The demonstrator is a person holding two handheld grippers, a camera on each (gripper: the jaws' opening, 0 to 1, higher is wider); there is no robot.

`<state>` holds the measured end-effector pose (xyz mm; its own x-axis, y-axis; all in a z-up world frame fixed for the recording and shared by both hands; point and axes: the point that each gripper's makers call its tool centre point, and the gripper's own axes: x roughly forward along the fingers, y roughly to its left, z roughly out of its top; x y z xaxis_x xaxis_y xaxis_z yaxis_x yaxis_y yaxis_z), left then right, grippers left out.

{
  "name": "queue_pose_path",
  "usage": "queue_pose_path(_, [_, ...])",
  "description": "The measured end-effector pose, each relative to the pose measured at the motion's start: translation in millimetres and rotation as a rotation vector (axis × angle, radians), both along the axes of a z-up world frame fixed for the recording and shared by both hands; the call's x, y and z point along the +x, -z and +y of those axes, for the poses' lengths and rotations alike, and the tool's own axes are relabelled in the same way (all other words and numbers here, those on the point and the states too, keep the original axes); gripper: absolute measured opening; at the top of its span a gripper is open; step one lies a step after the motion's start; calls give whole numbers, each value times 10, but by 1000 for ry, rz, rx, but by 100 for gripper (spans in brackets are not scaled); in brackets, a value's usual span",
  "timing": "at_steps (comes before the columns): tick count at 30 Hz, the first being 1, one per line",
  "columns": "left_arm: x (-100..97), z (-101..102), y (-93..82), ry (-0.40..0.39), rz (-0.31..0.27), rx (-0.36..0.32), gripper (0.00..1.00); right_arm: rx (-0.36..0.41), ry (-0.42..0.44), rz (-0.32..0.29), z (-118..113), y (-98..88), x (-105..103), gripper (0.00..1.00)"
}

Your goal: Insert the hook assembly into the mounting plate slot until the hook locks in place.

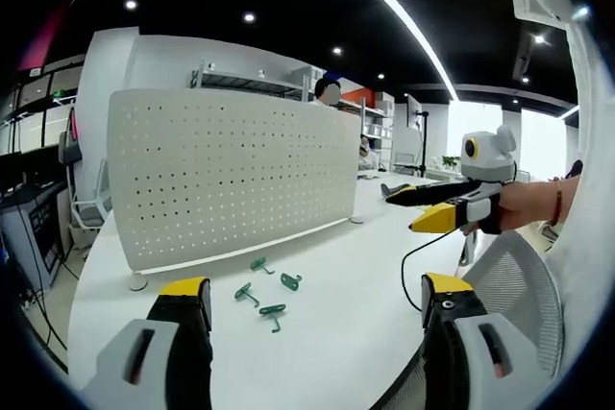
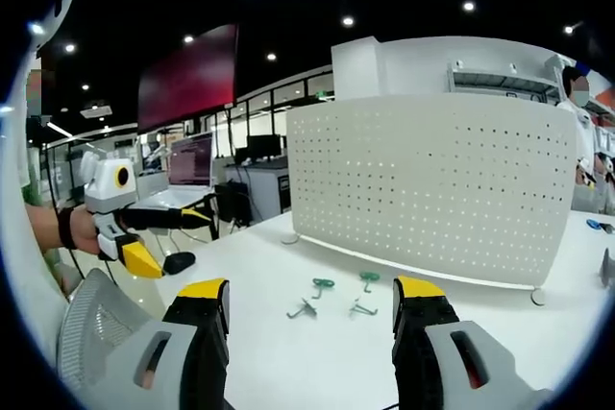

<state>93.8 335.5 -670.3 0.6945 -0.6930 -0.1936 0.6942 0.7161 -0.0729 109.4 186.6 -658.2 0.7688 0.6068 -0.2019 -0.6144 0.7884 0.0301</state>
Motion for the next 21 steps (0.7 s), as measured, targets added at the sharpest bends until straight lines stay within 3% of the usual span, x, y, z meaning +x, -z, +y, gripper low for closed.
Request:
queue_pose_path(9, [-54, -38, 20, 21, 9, 0, 92, 18, 20, -3, -13, -21, -36, 70])
queue_pose_path(21, [14, -70, 82, 35, 21, -1, 92, 28, 40, 6, -56, 15, -43, 70])
